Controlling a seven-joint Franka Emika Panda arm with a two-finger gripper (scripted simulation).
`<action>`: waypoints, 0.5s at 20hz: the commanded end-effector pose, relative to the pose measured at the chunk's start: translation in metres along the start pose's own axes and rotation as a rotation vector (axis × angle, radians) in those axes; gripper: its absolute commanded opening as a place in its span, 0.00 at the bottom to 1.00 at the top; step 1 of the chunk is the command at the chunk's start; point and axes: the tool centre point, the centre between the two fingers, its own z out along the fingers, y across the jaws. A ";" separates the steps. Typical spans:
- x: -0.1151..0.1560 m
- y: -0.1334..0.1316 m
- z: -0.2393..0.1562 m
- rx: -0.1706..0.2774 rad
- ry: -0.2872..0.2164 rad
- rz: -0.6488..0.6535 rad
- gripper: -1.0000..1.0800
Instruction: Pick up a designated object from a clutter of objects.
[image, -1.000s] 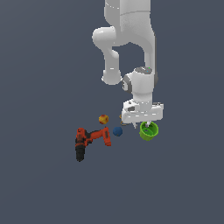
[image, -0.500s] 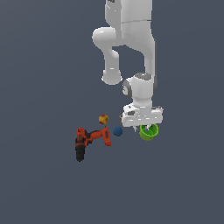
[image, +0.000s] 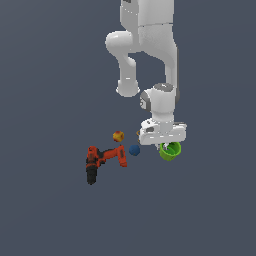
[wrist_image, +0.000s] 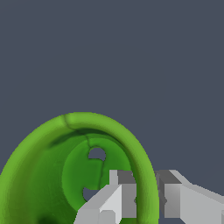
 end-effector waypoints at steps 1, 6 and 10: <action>0.000 0.000 0.000 0.000 0.000 0.000 0.00; 0.001 0.000 -0.002 0.000 0.000 0.000 0.00; 0.007 0.002 -0.010 0.000 0.000 0.000 0.00</action>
